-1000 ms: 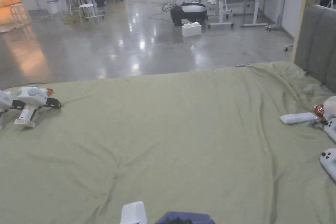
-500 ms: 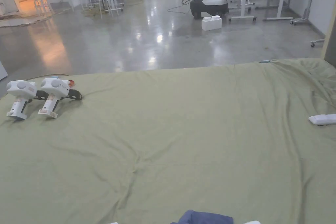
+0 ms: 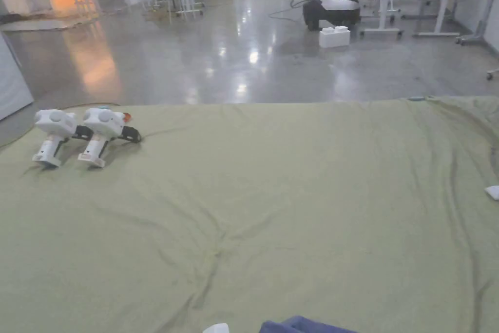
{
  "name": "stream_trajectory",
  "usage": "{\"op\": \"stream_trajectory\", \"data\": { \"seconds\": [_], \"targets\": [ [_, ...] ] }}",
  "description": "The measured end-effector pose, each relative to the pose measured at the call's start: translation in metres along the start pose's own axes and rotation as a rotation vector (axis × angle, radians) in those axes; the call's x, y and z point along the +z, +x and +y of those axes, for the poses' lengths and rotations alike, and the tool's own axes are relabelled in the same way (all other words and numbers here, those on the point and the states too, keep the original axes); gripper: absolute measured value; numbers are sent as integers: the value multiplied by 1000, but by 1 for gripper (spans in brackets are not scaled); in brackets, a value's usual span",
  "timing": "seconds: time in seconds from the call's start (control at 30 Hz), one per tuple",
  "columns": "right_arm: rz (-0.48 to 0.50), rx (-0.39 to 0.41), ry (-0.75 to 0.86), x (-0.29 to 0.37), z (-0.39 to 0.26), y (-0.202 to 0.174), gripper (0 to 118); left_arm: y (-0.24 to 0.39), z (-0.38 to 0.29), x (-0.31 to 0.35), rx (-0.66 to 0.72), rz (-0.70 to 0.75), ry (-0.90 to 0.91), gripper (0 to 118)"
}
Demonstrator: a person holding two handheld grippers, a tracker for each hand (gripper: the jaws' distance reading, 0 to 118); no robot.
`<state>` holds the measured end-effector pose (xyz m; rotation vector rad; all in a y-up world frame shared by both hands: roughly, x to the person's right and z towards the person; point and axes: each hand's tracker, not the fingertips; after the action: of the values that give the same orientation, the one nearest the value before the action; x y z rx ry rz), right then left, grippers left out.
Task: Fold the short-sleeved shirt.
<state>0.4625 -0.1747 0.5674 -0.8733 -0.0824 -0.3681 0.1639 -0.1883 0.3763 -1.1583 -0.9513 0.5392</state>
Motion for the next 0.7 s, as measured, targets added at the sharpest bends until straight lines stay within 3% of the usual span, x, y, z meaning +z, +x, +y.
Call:
{"op": "stream_trajectory", "data": {
  "seconds": [0.03, 0.13, 0.23, 0.33, 0.43, 0.5, 0.57, 0.63, 0.7],
  "targets": [
    [18, -9, 67, 17, -2, 1, 0, -2, 10, 23, 21, -6, 34, 23],
    [2, -4, 38, 47, -11, 9, 0, -26, 50, 101, 1, 63, 134, 23],
    [-40, -77, 7, 57, -34, 27, 0, -77, 99, 185, -14, 273, 225, 23],
    [-80, -136, 1, 56, -53, 38, 0, -140, 149, 245, 84, 469, 189, 23],
    [-97, -175, -24, 49, -61, 40, 0, -173, 176, 269, 16, 668, 200, 23],
    [-80, -210, -41, 44, -63, 39, 0, -196, 183, 273, 118, 721, 246, 23],
    [-46, -241, -41, 38, -61, 34, 0, -220, 188, 264, 183, 742, 280, 37],
    [-32, -227, -52, 34, -57, 30, 0, -236, 190, 256, 183, 815, 300, 73],
    [-36, -187, -42, 31, -52, 28, 0, -240, 186, 256, 221, 929, 328, 89]
  ]
}}
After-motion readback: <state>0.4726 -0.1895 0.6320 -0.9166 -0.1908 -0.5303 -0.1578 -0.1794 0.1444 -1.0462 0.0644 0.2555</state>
